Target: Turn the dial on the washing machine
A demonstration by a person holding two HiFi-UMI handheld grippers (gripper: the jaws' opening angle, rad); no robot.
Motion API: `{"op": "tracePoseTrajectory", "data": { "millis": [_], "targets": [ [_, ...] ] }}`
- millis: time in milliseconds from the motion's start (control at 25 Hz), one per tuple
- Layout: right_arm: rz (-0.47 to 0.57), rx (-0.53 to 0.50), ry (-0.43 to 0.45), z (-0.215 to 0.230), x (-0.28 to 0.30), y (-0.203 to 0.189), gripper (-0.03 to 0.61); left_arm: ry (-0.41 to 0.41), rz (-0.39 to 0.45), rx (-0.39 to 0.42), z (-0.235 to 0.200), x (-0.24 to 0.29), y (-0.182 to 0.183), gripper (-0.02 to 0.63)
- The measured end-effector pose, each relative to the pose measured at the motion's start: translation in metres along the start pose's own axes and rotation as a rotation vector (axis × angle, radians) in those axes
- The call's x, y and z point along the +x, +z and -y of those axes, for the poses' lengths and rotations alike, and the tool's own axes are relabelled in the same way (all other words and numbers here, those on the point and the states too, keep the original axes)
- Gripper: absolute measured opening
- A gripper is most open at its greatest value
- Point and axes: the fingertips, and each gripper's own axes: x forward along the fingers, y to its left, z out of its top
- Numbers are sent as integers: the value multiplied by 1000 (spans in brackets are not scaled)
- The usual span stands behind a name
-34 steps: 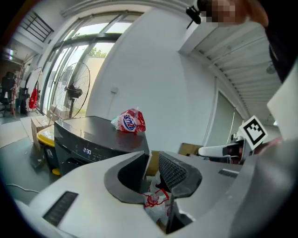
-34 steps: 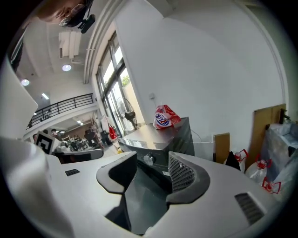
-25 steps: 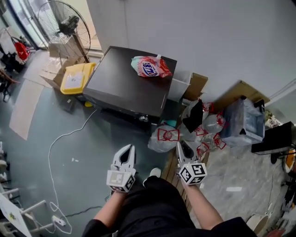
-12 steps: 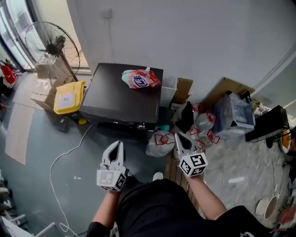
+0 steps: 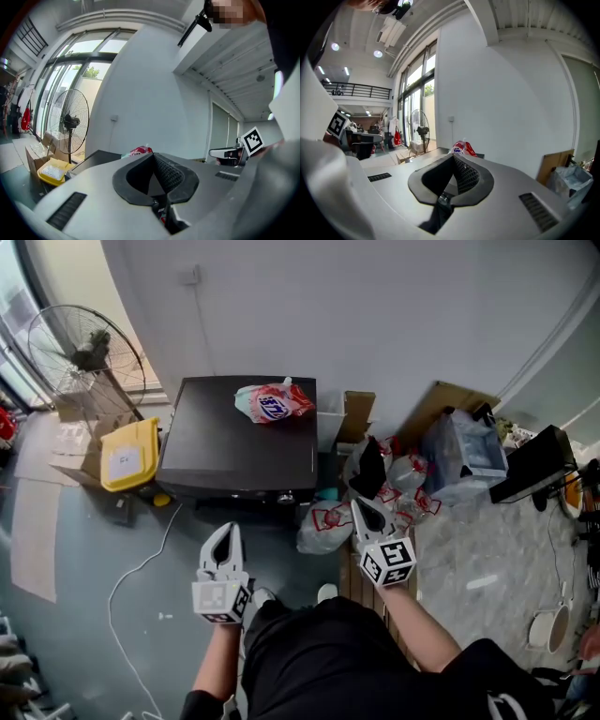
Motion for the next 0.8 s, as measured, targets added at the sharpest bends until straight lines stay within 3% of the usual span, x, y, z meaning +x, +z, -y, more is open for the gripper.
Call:
{"op": "tracePoseTrajectory", "data": {
  "millis": [320, 800],
  "targets": [
    [9, -3, -42, -7, 6, 2, 0, -36, -7, 16, -10, 13, -1, 3],
    [-4, -9, -17, -18, 3, -4, 0, -3, -13, 12, -16, 10, -9, 3]
  ]
}}
